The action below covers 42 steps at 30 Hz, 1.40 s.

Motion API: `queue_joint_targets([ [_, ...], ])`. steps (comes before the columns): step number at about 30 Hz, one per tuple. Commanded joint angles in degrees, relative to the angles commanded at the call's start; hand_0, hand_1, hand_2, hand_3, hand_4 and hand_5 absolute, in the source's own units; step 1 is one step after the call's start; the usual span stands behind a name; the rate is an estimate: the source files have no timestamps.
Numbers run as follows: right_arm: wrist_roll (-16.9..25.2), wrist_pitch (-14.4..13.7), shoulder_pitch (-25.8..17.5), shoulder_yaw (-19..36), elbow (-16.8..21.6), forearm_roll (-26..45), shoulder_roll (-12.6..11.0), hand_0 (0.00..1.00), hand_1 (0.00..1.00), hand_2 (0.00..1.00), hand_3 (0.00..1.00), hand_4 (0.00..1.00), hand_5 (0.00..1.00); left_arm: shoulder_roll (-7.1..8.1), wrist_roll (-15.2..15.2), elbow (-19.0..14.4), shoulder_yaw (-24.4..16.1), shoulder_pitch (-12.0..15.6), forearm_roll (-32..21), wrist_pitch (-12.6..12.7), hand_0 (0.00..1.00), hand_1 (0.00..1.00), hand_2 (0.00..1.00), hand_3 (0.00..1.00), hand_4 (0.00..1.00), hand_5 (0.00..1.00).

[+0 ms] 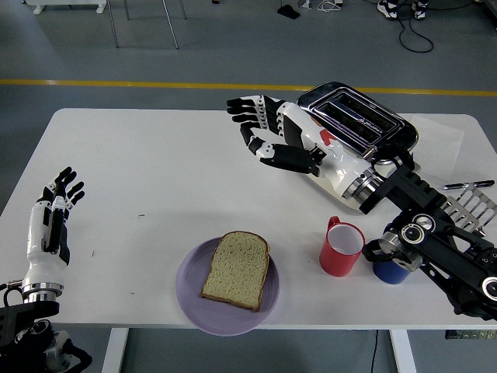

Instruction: Push plate across desktop,pick up the break from the machine,place the break in the plate

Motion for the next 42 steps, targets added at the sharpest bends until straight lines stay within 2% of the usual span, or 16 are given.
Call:
queue_joint_targets([
  [2, -0.7, 1.0, -1.7, 4.2, 0.9, 1.6, -0.7, 0.778, 0.753, 0.755, 0.759, 0.495, 0.273, 0.13, 0.0, -0.1, -0.1, 0.1, 0.0, 0.0, 0.796, 0.821, 0.898, 0.86, 0.497, 0.891],
  [3, -1.1, 1.5, -3.0, 6.4, 1.2, 3.3, -0.9, 0.812, 0.768, 0.773, 0.775, 0.505, 0.342, 0.19, 0.0, -0.1, -0.1, 0.1, 0.0, 0.0, 0.797, 0.821, 0.898, 0.86, 0.496, 0.89],
  [6, -1.1, 2.1, -7.0, 13.9, 0.8, 8.0, -1.6, 0.812, 0.768, 0.773, 0.775, 0.505, 0.342, 0.3, 0.0, -0.2, -0.4, 0.2, 0.0, 0.0, 0.797, 0.821, 0.898, 0.86, 0.496, 0.89],
  [8, -1.1, 2.1, -7.6, 18.2, 0.6, 8.4, -1.6, 0.812, 0.768, 0.773, 0.775, 0.505, 0.342, 0.31, 0.0, -0.2, -0.5, 0.2, 0.0, 0.0, 0.797, 0.821, 0.898, 0.86, 0.496, 0.89],
  [9, -1.3, 2.0, -8.0, 19.4, 0.2, 8.4, -1.5, 0.827, 0.778, 0.781, 0.787, 0.498, 0.452, 0.32, 0.1, -0.3, -0.5, 0.2, 0.0, 0.0, 0.797, 0.823, 0.898, 0.86, 0.496, 0.889],
  [11, -1.8, 1.1, -11.6, 23.9, -2.3, 8.1, -0.8, 0.827, 0.778, 0.781, 0.787, 0.498, 0.452, 0.32, 0.4, -0.5, -0.7, 0.2, 0.0, 0.1, 0.797, 0.823, 0.898, 0.86, 0.496, 0.889],
  [14, -2.6, 1.5, -15.8, 30.6, -4.2, 8.4, 0.0, 0.827, 0.778, 0.781, 0.787, 0.498, 0.452, 0.17, 0.5, -0.8, -0.9, 0.2, 0.1, 0.2, 0.797, 0.823, 0.898, 0.86, 0.496, 0.889],
  [15, -2.8, 1.6, -16.7, 31.8, -4.5, 8.4, 0.2, 0.848, 0.784, 0.789, 0.796, 0.492, 0.539, 0.14, 0.5, -0.9, -1.0, 0.2, 0.1, 0.2, 0.797, 0.823, 0.899, 0.859, 0.498, 0.891],
  [18, -3.1, 1.9, -18.8, 33.0, -5.1, 8.2, 0.4, 0.848, 0.784, 0.789, 0.796, 0.492, 0.539, 0.15, 0.5, -1.1, -1.0, 0.2, 0.1, 0.2, 0.797, 0.823, 0.899, 0.859, 0.498, 0.891],
  [20, -3.6, 3.0, -21.1, 33.7, -5.6, 8.2, 1.0, 0.848, 0.784, 0.789, 0.796, 0.492, 0.539, 0.23, 0.5, -1.2, -1.0, 0.1, 0.1, 0.1, 0.797, 0.823, 0.899, 0.859, 0.498, 0.891],
  [21, -3.8, 3.4, -22.3, 34.1, -5.7, 8.1, 1.4, 0.858, 0.791, 0.797, 0.796, 0.503, 0.598, 0.23, 0.5, -1.4, -1.0, 0.0, 0.1, 0.1, 0.797, 0.823, 0.899, 0.859, 0.499, 0.893],
  [26, -4.8, 5.5, -25.6, 35.5, -6.1, 7.1, 2.2, 0.858, 0.791, 0.797, 0.796, 0.503, 0.598, 0.21, 0.9, -1.8, -1.1, -0.5, 0.1, -0.1, 0.797, 0.823, 0.899, 0.859, 0.499, 0.893],
  [42, -5.5, 5.3, -27.9, 38.4, -8.4, 5.9, 3.6, 0.861, 0.793, 0.805, 0.795, 0.504, 0.604, 0.1, 1.3, -1.6, -1.0, -0.1, 0.3, -0.2, 0.799, 0.825, 0.898, 0.858, 0.5, 0.898],
])
